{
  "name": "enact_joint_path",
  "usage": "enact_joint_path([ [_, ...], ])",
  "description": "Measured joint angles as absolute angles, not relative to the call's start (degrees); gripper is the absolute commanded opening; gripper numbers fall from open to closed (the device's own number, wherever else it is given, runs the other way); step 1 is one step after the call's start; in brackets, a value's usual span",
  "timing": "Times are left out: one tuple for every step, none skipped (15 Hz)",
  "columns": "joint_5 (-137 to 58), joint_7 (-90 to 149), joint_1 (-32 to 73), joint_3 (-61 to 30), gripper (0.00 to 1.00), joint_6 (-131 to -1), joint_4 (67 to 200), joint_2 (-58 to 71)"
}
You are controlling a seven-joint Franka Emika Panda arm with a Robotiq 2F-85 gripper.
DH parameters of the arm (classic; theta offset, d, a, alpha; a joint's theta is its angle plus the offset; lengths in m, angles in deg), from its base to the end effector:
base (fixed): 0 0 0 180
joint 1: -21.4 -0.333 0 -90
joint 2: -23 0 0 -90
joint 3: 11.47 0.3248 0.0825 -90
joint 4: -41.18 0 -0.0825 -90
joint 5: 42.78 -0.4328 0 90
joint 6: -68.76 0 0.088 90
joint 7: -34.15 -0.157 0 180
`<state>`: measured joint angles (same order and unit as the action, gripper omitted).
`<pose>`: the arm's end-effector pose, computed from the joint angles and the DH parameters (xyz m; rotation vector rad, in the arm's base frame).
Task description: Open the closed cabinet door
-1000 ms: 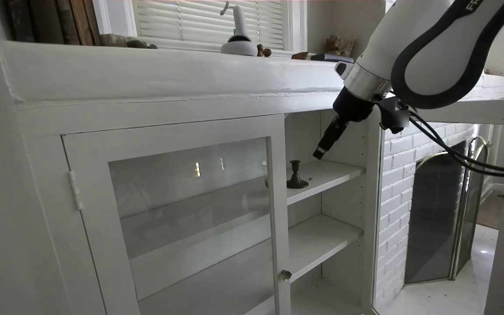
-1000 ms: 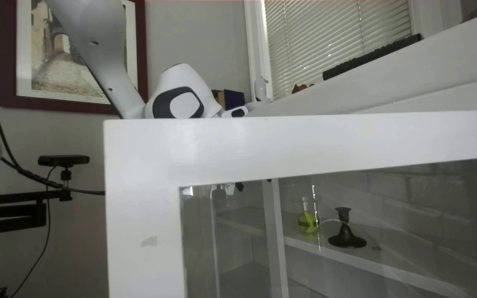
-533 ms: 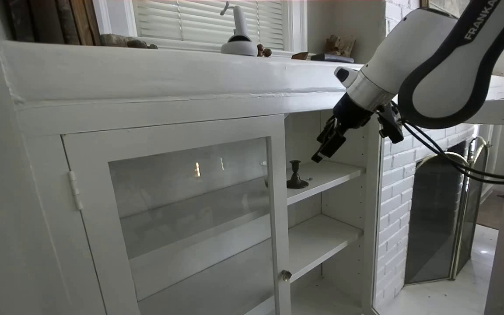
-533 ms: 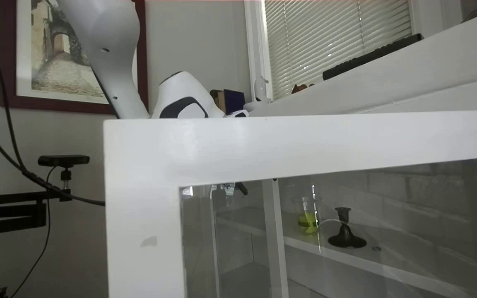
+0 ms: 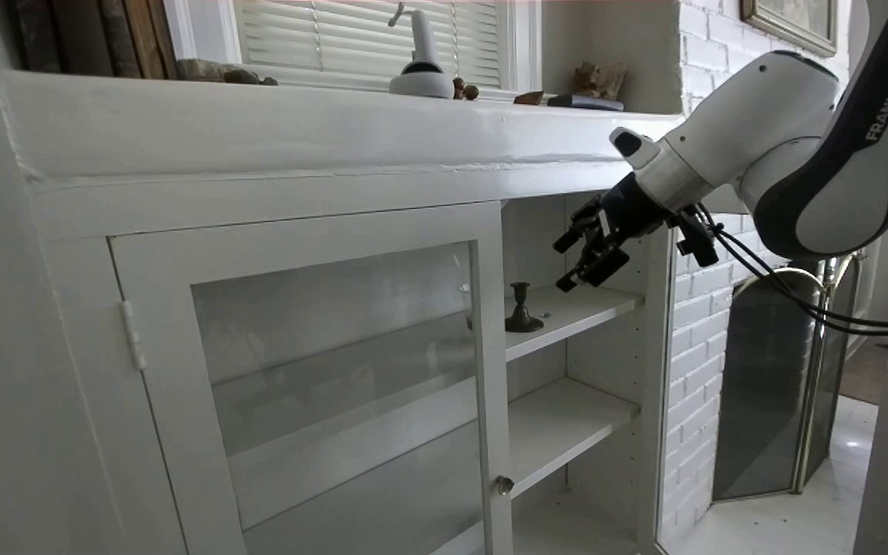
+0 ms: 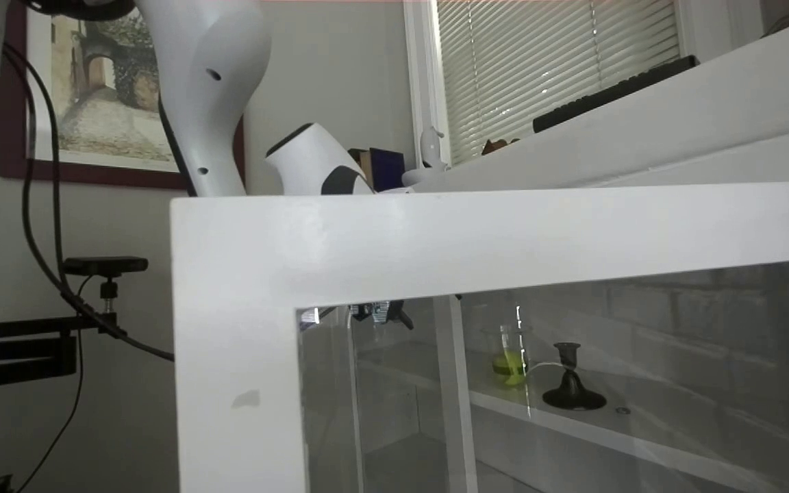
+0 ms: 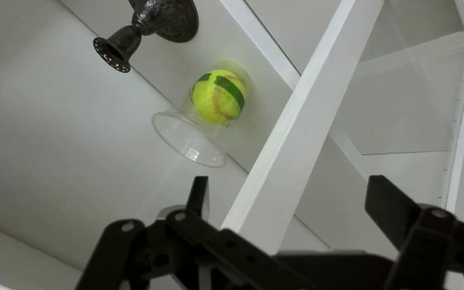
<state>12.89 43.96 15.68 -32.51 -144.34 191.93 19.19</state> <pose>0.4989 -0.0016 0.2585 2.3803 1.3032 1.2702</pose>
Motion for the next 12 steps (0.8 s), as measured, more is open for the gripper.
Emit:
enact_joint_path([
  [17.1,42.32,17.11,-33.32,1.0,-145.74,190.39,18.16],
  [21.24,40.66,18.53,-34.02,1.0,-147.47,188.67,17.06],
  [25.37,38.76,19.91,-34.54,1.0,-149.32,186.74,15.92],
  [29.16,36.73,21.18,-34.95,1.0,-151.42,184.55,14.65],
  [32.88,34.72,22.38,-35.25,1.0,-153.61,181.96,13.33],
  [36.39,32.73,23.3,-35.44,1.0,-155.57,179.31,12.04],
  [39.22,30.75,24.08,-35.51,1.0,-157.46,176.56,10.71],
  [41.15,29.07,24.63,-35.51,1.0,-159.19,173.92,9.44],
  [42.46,27.47,24.98,-35.5,1.0,-160.81,171.33,8.17],
  [43.43,26.01,25.15,-35.5,1.0,-162.12,168.85,6.94],
  [44.07,24.55,25.19,-35.49,1.0,-163.32,166.53,5.72],
  [44.31,23.33,25.19,-35.44,1.0,-164.27,164.46,4.52],
])
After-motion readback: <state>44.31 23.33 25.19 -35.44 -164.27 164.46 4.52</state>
